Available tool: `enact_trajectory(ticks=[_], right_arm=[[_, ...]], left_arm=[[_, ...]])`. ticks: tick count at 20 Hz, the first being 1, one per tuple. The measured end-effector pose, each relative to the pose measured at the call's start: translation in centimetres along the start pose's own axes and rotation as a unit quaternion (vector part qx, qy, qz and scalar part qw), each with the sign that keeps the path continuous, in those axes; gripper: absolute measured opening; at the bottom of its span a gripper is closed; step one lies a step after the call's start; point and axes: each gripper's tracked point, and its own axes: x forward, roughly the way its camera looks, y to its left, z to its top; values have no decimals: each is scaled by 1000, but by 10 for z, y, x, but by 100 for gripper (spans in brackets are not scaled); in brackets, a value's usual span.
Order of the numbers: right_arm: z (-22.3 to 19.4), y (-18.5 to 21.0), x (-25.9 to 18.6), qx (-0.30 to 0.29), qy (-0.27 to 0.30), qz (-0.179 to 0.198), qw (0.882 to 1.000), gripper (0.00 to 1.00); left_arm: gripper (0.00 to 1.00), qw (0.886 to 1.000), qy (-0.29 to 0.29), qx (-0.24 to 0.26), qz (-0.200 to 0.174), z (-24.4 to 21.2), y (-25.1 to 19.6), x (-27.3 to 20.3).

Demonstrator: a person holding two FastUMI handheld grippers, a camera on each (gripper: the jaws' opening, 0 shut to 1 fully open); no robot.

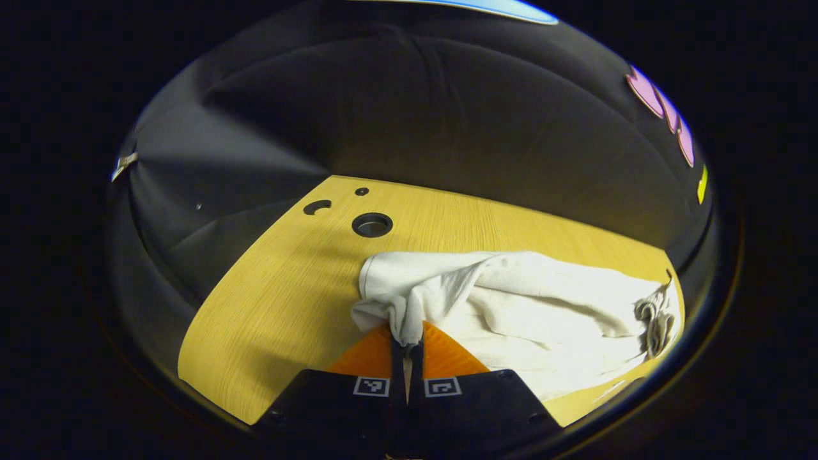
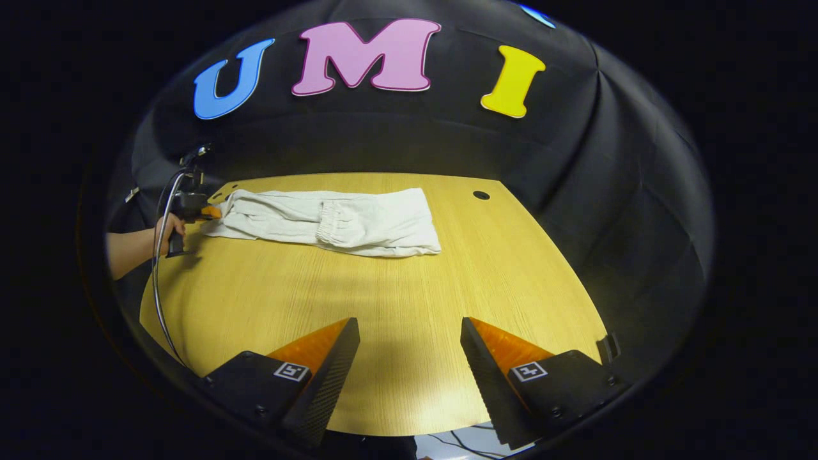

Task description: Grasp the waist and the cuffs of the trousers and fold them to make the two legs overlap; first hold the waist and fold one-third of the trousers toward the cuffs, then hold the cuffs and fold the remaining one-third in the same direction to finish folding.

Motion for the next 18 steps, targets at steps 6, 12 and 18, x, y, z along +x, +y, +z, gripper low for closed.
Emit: enact_trajectory(ticks=[6,12,18], right_arm=[[8,-40,-6,24,-18,-36,999,98],[18,-82,-20,33,-39,-59,997,98],[20,-124,-10,41,-44,-57,997,98]], left_arm=[[5,997,-65,-6,-37,56,-39,-53],[5,994,-108,10,-28,102,-99,-99],[5,986,-140,47,-83,128,-213,-145]])
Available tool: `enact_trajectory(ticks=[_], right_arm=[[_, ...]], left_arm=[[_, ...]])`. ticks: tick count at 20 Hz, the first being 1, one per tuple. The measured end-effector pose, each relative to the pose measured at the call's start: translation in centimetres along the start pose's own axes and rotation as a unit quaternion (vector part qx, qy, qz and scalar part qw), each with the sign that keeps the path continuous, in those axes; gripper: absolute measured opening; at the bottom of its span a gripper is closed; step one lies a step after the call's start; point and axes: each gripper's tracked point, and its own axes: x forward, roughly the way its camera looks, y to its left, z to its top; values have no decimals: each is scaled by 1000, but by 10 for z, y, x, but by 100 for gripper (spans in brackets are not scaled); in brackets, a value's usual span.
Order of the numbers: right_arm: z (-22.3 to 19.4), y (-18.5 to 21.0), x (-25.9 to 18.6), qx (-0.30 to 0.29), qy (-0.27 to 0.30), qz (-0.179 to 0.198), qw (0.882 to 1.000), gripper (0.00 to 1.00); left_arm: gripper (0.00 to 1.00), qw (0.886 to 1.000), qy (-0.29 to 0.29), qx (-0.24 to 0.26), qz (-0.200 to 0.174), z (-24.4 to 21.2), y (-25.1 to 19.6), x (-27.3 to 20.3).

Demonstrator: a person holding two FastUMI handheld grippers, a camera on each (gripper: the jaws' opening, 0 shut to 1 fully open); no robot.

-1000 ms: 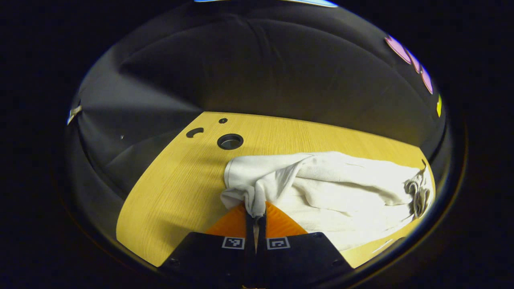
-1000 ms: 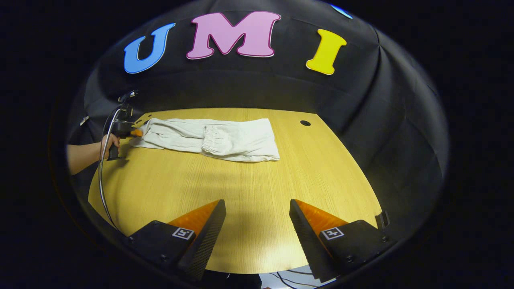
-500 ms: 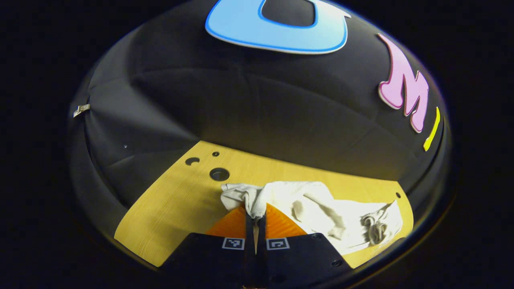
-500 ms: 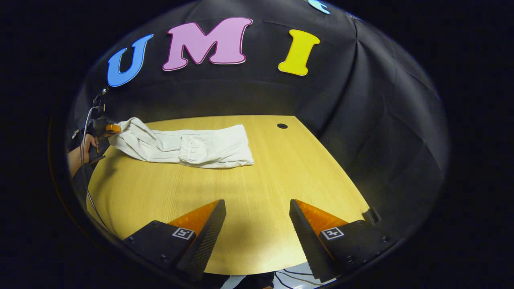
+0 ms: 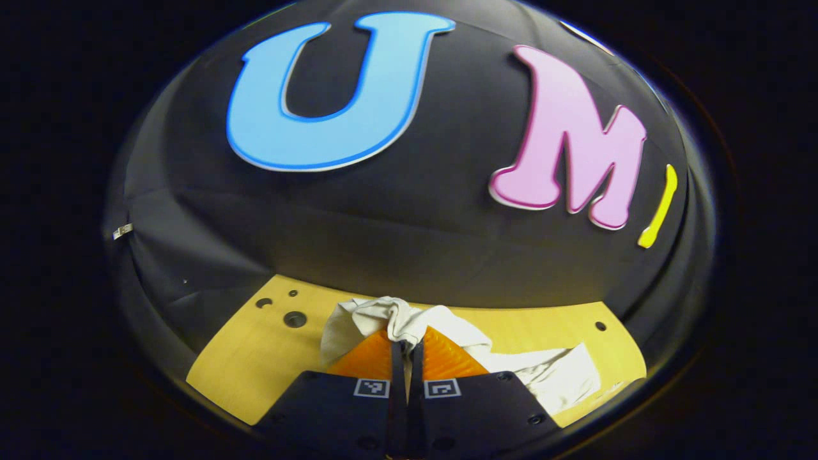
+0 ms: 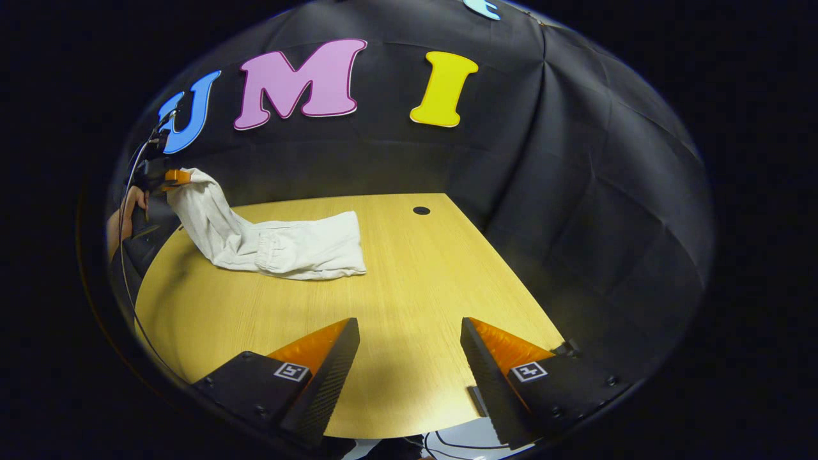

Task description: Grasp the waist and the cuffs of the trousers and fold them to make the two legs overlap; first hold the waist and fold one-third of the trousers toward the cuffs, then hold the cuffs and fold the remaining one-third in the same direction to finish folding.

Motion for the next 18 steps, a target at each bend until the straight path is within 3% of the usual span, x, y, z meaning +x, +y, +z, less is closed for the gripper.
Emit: enact_trajectory(ticks=[9,12,14,18], right_arm=[[18,-46,35,11,-12,48,999,98],[24,-62,45,10,-17,68,997,98],[24,-73,51,8,-18,83,996,98],[23,-91,61,1,-15,112,994,98]], left_arm=[[5,998,-14,34,-44,16,-167,-13],[2,998,-11,46,-52,5,-222,-13],[8,997,-1,42,-58,-9,-252,-12],[7,997,12,21,-71,-34,-303,-12]])
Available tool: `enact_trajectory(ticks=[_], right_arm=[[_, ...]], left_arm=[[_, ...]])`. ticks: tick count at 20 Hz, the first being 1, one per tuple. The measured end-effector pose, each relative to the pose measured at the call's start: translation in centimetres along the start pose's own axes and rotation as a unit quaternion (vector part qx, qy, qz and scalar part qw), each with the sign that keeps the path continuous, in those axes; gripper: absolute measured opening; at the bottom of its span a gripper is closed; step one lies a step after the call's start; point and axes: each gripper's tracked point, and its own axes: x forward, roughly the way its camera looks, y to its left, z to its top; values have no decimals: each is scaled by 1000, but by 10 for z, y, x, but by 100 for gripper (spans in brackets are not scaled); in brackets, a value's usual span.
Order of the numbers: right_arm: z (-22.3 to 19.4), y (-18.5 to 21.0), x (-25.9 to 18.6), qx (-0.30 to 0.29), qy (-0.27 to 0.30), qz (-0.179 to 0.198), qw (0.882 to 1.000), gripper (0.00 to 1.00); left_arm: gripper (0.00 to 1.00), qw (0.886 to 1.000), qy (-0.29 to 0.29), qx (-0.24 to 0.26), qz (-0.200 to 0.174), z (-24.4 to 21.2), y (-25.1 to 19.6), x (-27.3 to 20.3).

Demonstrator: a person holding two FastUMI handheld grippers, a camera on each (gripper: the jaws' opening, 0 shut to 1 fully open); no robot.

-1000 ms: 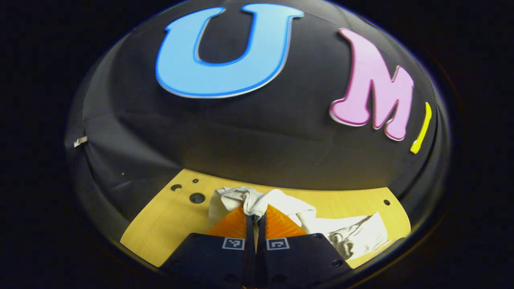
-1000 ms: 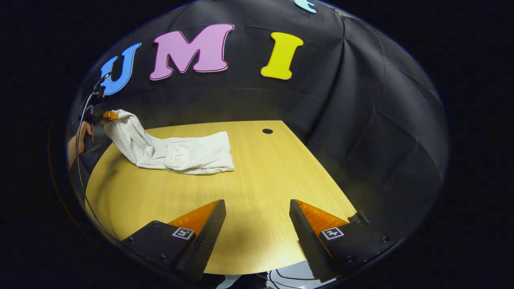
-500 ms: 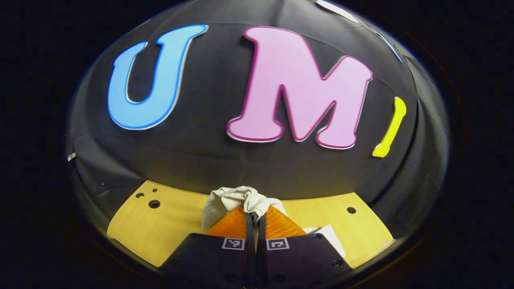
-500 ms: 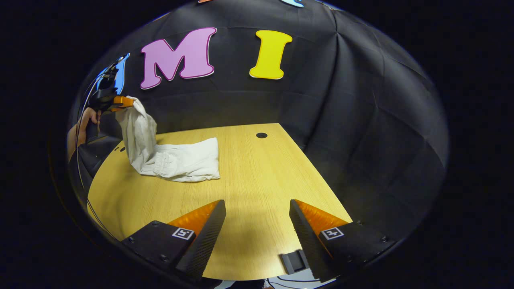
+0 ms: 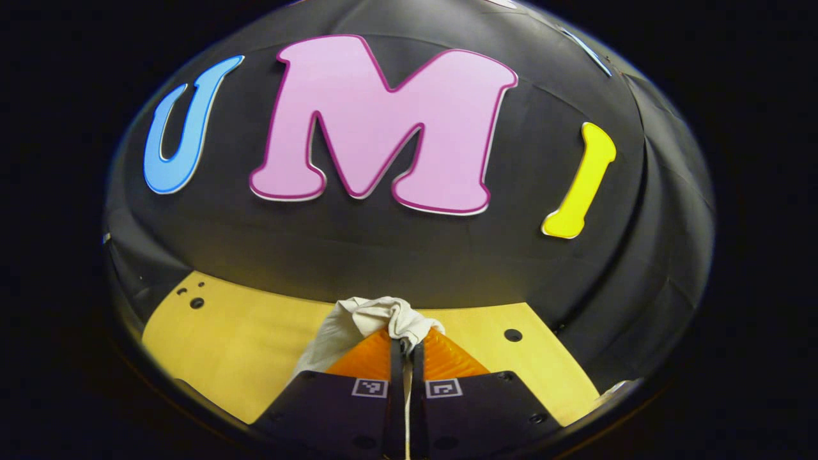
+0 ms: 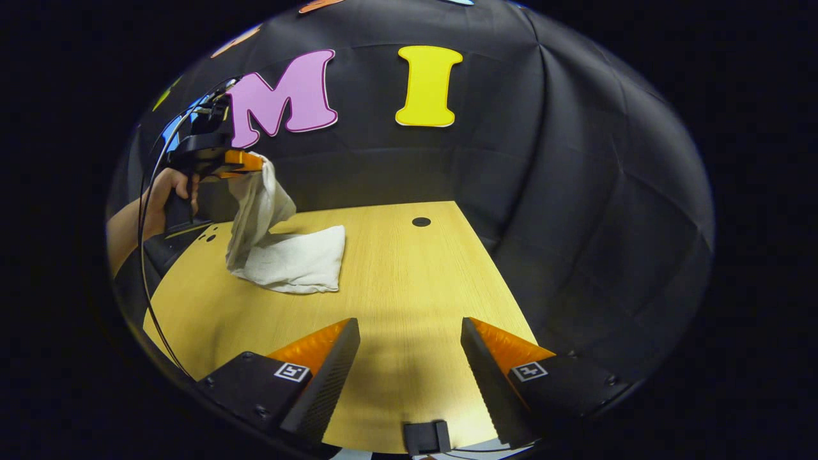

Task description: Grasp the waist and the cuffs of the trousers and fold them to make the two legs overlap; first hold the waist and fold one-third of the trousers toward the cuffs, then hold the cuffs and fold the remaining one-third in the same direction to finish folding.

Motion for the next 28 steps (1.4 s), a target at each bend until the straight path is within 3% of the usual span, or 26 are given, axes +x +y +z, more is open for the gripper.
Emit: enact_trajectory(ticks=[5,10,11,13,16,17,22,28], right_arm=[[-9,-14,-2,-4,7,23,1000,99],[-21,-14,-2,4,19,32,999,99],[-21,-15,-1,0,16,34,999,99],[-18,-15,-2,-9,12,34,999,99],[-14,-15,-5,-11,6,34,999,99],[-13,-14,-4,-8,5,35,999,99],[3,5,-6,-4,-7,40,999,99],[26,39,-22,0,-32,36,999,99]], left_arm=[[12,999,34,31,-2,-43,-43,15],[28,996,67,55,-6,-76,-64,15],[39,996,68,53,-12,-79,-66,12],[43,996,66,50,-26,-80,-70,6],[87,997,50,52,-37,-68,-71,-13],[96,997,42,57,-33,-67,-69,-17],[98,997,-1,79,-19,-40,-42,-77],[98,995,-46,80,25,-24,28,-183]])
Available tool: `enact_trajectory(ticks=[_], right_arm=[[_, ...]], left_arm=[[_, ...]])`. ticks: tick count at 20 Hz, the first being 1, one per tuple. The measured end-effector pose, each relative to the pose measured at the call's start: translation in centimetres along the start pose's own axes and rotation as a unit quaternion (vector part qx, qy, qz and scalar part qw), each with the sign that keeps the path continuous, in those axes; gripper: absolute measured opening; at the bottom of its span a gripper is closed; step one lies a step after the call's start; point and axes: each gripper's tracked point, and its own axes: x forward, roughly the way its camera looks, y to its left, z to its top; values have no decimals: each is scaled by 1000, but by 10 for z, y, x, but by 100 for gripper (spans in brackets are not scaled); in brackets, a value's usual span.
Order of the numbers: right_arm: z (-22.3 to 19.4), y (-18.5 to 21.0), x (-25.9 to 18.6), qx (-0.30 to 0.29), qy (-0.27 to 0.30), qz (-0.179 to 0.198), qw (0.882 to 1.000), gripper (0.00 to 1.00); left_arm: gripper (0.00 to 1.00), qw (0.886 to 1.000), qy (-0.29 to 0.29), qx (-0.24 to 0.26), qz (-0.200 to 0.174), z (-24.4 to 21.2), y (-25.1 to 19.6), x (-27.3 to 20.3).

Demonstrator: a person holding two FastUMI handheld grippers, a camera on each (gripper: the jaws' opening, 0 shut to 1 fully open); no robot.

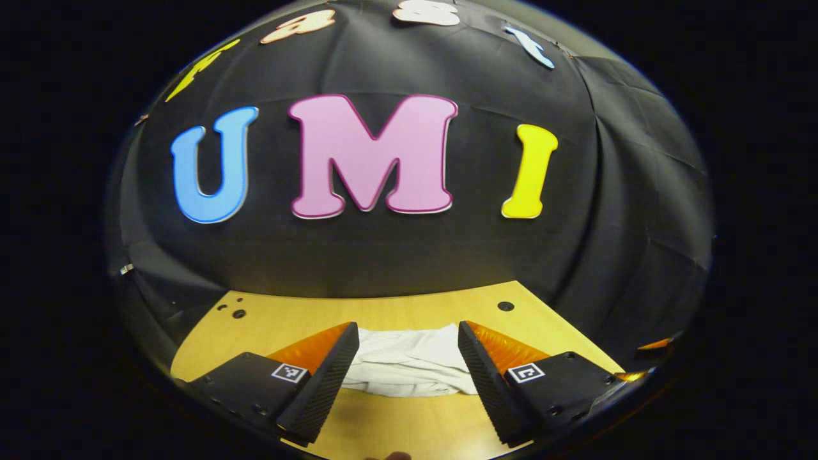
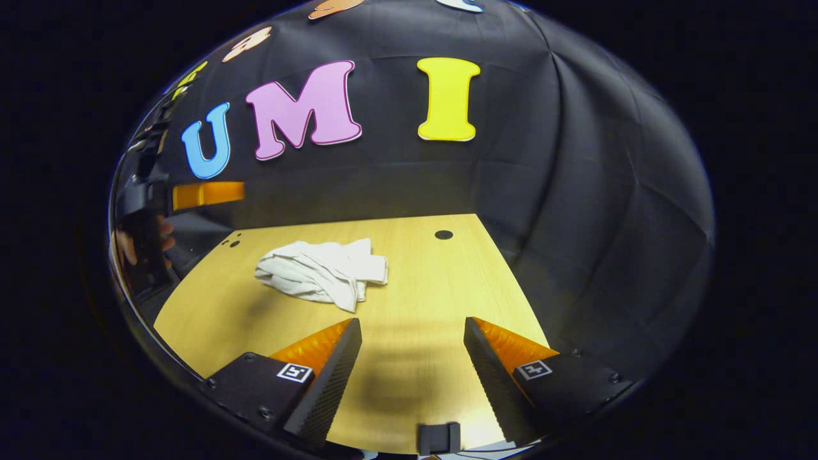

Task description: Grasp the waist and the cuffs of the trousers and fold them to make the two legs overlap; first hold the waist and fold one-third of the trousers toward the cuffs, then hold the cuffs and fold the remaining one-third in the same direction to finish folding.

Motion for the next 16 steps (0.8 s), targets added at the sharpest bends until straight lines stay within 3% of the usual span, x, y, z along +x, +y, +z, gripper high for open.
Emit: enact_trajectory(ticks=[8,14,15,16], right_arm=[[22,71,-43,7,-44,-3,999,99],[13,121,-80,23,-68,3,997,99],[10,128,-84,26,-72,6,997,99],[3,135,-88,27,-71,8,997,99]], left_arm=[[98,998,-17,-25,56,-29,103,-104],[97,993,-11,-76,92,-73,150,-162],[92,992,-9,-81,95,-82,154,-169],[96,992,-3,-84,97,-91,156,-177]])
